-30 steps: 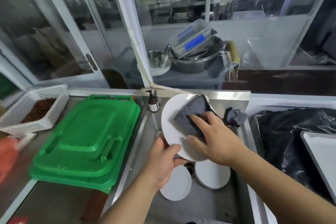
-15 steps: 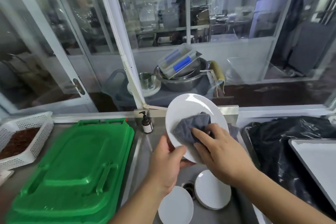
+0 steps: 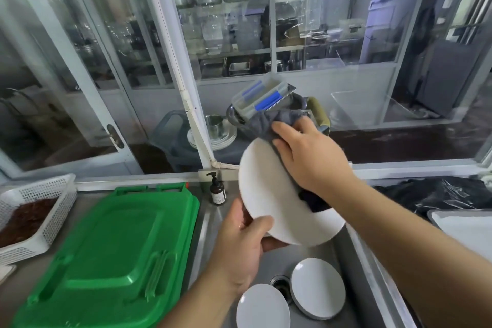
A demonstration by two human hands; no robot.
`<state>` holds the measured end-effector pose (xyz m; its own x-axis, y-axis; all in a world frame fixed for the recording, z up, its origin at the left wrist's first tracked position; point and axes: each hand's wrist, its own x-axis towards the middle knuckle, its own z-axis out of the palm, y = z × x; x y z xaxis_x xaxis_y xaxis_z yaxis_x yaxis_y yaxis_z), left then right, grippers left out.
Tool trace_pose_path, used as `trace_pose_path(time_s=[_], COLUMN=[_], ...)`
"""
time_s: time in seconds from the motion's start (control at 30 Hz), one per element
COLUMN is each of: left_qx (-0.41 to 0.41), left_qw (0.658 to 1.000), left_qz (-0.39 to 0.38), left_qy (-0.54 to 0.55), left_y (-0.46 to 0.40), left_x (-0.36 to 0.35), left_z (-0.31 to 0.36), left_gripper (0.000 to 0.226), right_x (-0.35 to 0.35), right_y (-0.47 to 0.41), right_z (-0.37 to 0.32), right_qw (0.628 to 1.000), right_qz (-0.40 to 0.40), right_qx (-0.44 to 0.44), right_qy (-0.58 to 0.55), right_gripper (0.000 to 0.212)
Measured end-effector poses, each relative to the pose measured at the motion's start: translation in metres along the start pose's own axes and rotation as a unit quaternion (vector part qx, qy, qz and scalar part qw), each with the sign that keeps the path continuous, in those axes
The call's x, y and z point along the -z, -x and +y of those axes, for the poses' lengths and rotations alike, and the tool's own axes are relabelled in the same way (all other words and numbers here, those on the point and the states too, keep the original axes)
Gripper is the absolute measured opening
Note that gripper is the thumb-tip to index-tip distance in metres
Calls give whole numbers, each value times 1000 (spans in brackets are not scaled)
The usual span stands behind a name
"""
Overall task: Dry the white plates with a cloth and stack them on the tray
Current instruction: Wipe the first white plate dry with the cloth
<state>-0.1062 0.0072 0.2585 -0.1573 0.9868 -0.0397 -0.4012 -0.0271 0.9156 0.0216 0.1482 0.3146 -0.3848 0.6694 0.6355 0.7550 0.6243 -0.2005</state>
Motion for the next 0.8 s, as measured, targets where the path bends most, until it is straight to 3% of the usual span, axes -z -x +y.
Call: trace_pose_path(time_s=[0.2,0.37,0.63,0.8], left_qx=[-44,-77,-62,-59], left_qw=[998,992,995,998], left_qz=[31,80,79,36], left_qy=[34,51,-4,-8], left_y=[-3,-12,-11,-3], left_x=[1,7,2,-13], left_z=[20,28,17,16], left_gripper=[53,54,53,52], right_x=[16,17,31,31], right_y=[-1,37,78,53], right_z=[9,7,-34,-45], right_qw=[998,993,984,985], right_qz=[14,-74,-147,-113], right_qx=[-46,-94,-14,60], right_qy=[31,12,-96,-117], right_gripper=[29,31,26,29])
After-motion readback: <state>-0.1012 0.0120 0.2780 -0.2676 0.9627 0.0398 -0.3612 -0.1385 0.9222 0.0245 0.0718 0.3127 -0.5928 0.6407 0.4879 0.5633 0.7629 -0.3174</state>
